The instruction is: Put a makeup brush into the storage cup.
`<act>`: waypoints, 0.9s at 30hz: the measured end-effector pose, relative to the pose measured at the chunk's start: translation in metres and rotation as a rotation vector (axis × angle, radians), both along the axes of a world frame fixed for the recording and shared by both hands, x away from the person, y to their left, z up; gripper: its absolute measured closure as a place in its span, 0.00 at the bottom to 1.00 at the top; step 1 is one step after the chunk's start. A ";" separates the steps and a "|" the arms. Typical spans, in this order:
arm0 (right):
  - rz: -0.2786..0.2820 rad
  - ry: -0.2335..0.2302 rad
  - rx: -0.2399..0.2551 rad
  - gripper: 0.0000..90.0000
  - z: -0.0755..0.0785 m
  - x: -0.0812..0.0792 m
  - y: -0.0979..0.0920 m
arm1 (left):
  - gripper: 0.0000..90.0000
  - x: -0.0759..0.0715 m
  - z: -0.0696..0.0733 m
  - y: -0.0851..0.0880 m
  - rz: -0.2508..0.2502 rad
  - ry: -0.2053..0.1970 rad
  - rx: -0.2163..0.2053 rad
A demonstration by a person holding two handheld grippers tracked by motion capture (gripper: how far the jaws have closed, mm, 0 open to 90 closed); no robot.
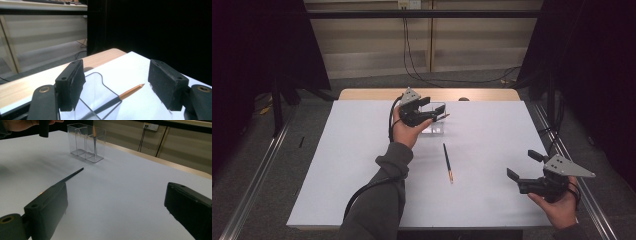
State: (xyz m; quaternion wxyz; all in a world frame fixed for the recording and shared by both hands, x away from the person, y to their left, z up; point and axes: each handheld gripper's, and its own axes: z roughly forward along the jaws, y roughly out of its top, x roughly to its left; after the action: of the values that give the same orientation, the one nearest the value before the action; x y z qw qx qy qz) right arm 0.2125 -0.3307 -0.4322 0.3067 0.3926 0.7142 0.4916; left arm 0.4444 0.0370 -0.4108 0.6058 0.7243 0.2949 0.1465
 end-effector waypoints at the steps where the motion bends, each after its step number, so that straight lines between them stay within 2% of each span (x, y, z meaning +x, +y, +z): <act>1: 0.001 -0.003 -0.003 0.05 0.000 0.000 0.000 | 0.33 0.000 0.000 0.000 -0.003 -0.003 0.001; 2: 0.001 -0.003 -0.002 0.05 0.001 0.000 0.000 | 0.33 0.000 0.000 0.000 -0.018 -0.009 -0.011; 5: 0.001 -0.004 -0.002 0.05 0.000 0.000 -0.001 | 0.30 -0.001 0.001 0.001 -0.028 -0.029 -0.006; 7: 0.005 -0.001 -0.001 0.05 0.000 0.000 -0.001 | 0.28 -0.001 0.002 0.001 -0.043 -0.022 -0.019; 8: 0.003 -0.002 -0.002 0.05 0.000 0.000 -0.001 | 0.26 -0.002 0.003 0.000 -0.033 -0.019 -0.030; 10: 0.000 -0.009 -0.006 0.05 0.000 -0.001 -0.001 | 0.24 -0.003 0.004 0.001 -0.039 -0.011 -0.025; 13: -0.002 -0.011 -0.005 0.05 0.001 -0.001 -0.001 | 0.22 -0.004 0.004 0.002 -0.011 -0.014 -0.009; 20: -0.005 -0.006 -0.002 0.05 0.001 -0.002 -0.002 | 0.18 -0.004 0.004 0.004 -0.013 -0.013 -0.014; 23: -0.004 -0.006 -0.002 0.05 0.001 -0.002 -0.002 | 0.16 -0.003 0.003 0.007 -0.043 -0.014 -0.018; 24: -0.006 -0.010 -0.005 0.05 0.001 -0.002 -0.002 | 0.15 -0.004 0.004 0.008 -0.024 -0.018 -0.003; 27: -0.007 -0.012 -0.008 0.05 0.002 -0.002 -0.001 | 0.14 -0.004 0.004 0.009 -0.035 -0.024 -0.013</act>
State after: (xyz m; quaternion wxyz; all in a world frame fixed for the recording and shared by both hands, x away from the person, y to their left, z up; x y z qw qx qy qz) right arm 0.2106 -0.3322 -0.4307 0.3143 0.3907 0.7129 0.4902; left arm 0.4402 0.0458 -0.4072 0.6164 0.7237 0.2758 0.1425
